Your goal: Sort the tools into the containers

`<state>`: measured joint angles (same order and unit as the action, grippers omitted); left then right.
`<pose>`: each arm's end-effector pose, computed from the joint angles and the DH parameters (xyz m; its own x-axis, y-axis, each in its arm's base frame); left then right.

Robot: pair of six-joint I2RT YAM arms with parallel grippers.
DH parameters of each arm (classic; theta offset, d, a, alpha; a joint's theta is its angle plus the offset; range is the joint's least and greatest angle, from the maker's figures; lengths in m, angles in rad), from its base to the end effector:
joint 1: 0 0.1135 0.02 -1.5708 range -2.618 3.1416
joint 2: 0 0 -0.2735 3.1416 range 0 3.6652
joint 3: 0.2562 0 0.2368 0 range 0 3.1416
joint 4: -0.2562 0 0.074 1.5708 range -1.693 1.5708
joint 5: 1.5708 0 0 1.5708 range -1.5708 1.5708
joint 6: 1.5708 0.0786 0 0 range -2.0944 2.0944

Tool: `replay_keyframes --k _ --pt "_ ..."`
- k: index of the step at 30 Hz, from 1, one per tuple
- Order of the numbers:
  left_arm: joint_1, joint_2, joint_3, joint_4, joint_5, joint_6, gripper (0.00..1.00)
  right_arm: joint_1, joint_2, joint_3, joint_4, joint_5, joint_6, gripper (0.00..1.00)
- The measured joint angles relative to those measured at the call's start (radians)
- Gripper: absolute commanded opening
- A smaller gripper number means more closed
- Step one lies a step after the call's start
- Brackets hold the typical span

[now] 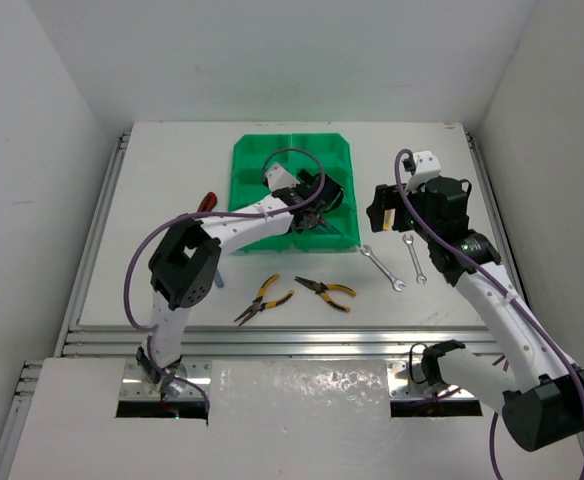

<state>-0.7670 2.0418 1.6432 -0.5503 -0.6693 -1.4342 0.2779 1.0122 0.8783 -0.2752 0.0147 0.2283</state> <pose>0.3633 -0.2824 0.2134 -0.3611 -0.7311 -0.5789 -0.5411 0.6698 -0.5085 0.2408 0.0675 0.3136 -0.4317 0.1122 -0.8950 -0.1680 0.9649 0.2020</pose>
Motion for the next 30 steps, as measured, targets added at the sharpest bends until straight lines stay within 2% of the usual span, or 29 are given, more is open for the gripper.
replay_keyframes --k 4,7,11,16,21,25,30 --pt "-0.005 -0.072 -0.088 -0.022 -0.029 -0.015 0.86 0.0 0.004 0.0 -0.001 -0.026 0.001 0.99" --pt "-0.003 -0.205 -0.183 -0.116 -0.09 -0.019 0.91 0.0 0.027 0.013 -0.014 -0.051 0.001 0.99" --pt "0.027 -0.449 -0.356 -0.266 -0.16 -0.073 0.89 0.0 0.082 0.048 -0.045 -0.076 0.0 0.99" --pt "0.173 -0.693 -0.694 -0.242 -0.131 0.047 0.84 0.0 0.13 0.07 -0.081 -0.106 0.005 0.99" --pt "0.248 -0.676 -0.825 -0.16 -0.042 0.213 0.79 0.0 0.146 0.08 -0.101 -0.128 0.008 0.99" --pt "0.323 -0.604 -0.827 -0.061 0.036 0.307 0.64 0.006 0.146 0.082 -0.108 -0.132 0.008 0.99" --pt "0.371 -0.485 -0.827 0.015 0.085 0.372 0.51 0.008 0.146 0.082 -0.109 -0.139 0.008 0.99"
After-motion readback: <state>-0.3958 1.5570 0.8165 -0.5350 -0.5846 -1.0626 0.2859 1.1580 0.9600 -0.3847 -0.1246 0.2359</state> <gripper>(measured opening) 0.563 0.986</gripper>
